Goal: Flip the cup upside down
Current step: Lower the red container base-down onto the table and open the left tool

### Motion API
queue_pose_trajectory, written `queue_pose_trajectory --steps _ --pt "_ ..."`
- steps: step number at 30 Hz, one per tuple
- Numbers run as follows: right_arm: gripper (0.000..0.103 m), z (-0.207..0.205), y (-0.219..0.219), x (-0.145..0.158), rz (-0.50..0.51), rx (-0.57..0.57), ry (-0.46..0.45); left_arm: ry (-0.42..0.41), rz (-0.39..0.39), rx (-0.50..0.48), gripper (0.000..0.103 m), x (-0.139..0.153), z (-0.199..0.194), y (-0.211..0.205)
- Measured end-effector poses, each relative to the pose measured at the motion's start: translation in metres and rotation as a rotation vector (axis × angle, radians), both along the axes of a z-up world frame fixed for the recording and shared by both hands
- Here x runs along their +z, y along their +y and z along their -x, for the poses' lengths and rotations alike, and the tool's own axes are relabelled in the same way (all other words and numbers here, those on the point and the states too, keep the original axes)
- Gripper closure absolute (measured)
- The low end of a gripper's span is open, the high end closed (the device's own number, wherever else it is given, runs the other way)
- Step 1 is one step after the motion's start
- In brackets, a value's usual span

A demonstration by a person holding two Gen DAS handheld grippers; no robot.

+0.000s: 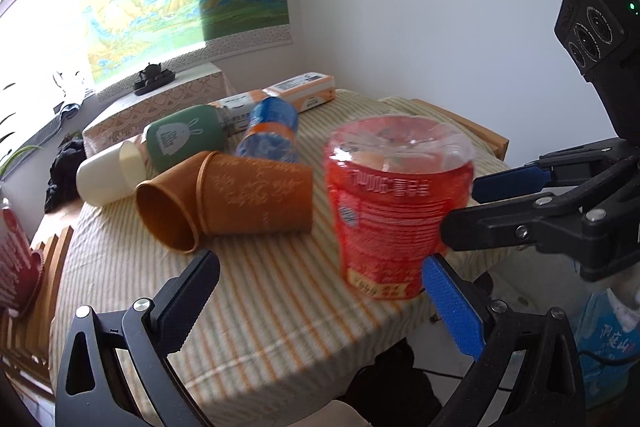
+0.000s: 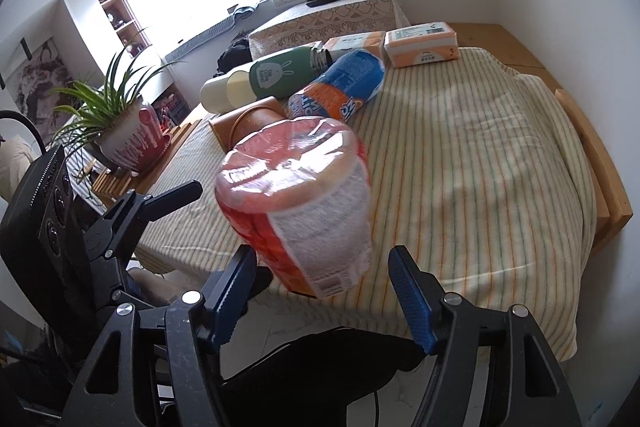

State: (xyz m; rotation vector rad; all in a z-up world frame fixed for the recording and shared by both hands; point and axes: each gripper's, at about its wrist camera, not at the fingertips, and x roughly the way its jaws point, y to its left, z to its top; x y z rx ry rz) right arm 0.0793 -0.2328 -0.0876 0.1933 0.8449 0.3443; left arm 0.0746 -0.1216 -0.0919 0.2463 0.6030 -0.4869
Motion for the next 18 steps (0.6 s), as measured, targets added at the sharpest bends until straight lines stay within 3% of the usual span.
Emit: queue_pose_trajectory --steps 18 --pt "0.038 0.022 0.001 -0.013 0.01 -0.007 -0.009 0.068 0.057 0.088 0.001 -0.01 0.012 0.033"
